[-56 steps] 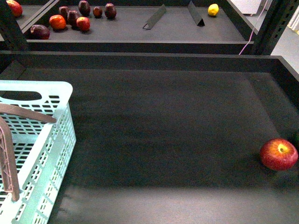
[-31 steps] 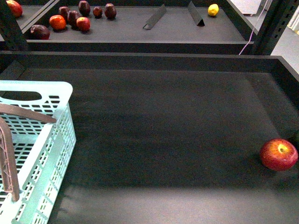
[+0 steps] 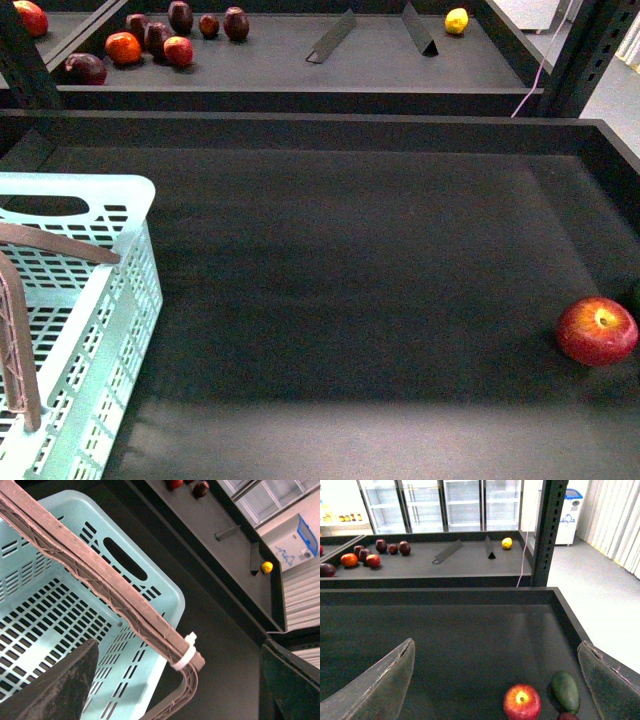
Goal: Pick apple with right arm and hold basket with left
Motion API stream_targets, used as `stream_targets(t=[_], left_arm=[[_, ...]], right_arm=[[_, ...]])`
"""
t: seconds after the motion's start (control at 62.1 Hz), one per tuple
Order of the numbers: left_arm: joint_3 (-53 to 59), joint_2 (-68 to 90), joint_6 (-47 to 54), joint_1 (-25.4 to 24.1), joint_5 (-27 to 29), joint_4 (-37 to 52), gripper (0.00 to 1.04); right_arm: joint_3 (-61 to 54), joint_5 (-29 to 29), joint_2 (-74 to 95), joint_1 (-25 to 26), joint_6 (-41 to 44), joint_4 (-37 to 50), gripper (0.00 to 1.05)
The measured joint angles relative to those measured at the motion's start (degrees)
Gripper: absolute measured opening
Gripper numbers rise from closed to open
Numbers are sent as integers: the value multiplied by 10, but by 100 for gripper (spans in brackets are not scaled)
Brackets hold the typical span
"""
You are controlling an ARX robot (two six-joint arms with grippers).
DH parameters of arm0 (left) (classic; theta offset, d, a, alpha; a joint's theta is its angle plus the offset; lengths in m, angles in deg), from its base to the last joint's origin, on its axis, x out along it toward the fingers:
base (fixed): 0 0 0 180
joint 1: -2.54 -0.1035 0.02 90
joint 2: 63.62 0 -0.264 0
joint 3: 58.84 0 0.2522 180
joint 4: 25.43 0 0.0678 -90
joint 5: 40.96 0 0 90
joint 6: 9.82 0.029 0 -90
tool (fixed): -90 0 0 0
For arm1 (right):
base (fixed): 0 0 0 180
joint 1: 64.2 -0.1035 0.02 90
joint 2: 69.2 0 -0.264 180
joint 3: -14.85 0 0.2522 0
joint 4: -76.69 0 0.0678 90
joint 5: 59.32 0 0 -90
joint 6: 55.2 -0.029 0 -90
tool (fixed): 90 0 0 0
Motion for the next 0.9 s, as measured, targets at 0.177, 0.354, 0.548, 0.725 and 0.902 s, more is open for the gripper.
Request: stream_targets(t=[0.177, 0.354, 0.548, 0.725, 0.902], left_arm=[[-47, 226, -101, -63, -60, 141, 98], [-99, 389, -147, -71, -71, 219, 98], [-156, 508, -186, -65, -68, 252, 98], [-186, 547, -206, -62, -53, 258, 97], [-203, 563, -209, -61, -40, 248, 67]], right_arm=[[0, 0, 0, 0, 0, 0, 96], [0, 0, 0, 0, 0, 0, 96], [0, 0, 0, 0, 0, 0, 96], [0, 0, 0, 0, 0, 0, 96], [0, 0, 0, 0, 0, 0, 96]])
